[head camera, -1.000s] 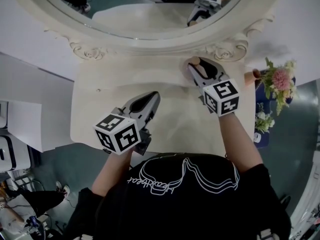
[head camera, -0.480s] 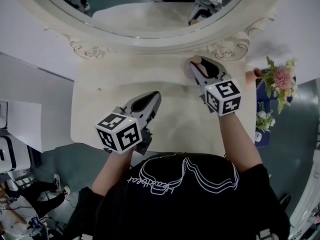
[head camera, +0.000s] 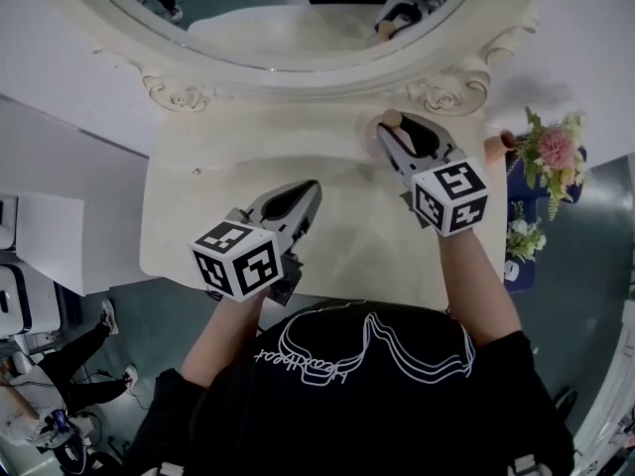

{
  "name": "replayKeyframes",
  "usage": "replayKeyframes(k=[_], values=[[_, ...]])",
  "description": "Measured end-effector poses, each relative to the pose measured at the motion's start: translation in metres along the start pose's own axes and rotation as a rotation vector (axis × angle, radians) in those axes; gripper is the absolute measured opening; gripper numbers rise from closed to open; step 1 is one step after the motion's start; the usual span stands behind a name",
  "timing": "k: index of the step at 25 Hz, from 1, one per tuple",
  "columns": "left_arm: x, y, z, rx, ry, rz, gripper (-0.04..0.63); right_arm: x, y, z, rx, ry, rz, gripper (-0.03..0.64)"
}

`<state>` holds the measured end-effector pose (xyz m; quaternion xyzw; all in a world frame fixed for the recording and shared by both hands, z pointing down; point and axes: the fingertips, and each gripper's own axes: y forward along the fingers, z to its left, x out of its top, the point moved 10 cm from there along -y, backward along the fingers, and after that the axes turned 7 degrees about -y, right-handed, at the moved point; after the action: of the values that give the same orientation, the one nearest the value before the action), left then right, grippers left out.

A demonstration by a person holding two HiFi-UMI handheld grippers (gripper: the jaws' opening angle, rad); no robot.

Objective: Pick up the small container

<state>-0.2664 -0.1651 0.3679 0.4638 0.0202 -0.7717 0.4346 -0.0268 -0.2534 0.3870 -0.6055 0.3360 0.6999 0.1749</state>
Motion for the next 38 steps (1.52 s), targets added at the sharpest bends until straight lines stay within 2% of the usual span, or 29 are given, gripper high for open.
replayKeyframes(k=[14,29,38], values=[[-0.032,-0.02,-0.081,-0.001,0.027,-0.059,0.002,0.033,-0.097,0.032,0.093,-0.011,-0.037,0.13],[-0.073,-0.042,-0.177,-0.02,0.099,-0.126,0.002,0.027,-0.215,0.058,0.153,-0.018,-0.059,0.13],[-0.076,-0.041,-0.197,-0.032,0.139,-0.138,0.002,0.022,-0.24,0.063,0.149,-0.016,-0.09,0.129]])
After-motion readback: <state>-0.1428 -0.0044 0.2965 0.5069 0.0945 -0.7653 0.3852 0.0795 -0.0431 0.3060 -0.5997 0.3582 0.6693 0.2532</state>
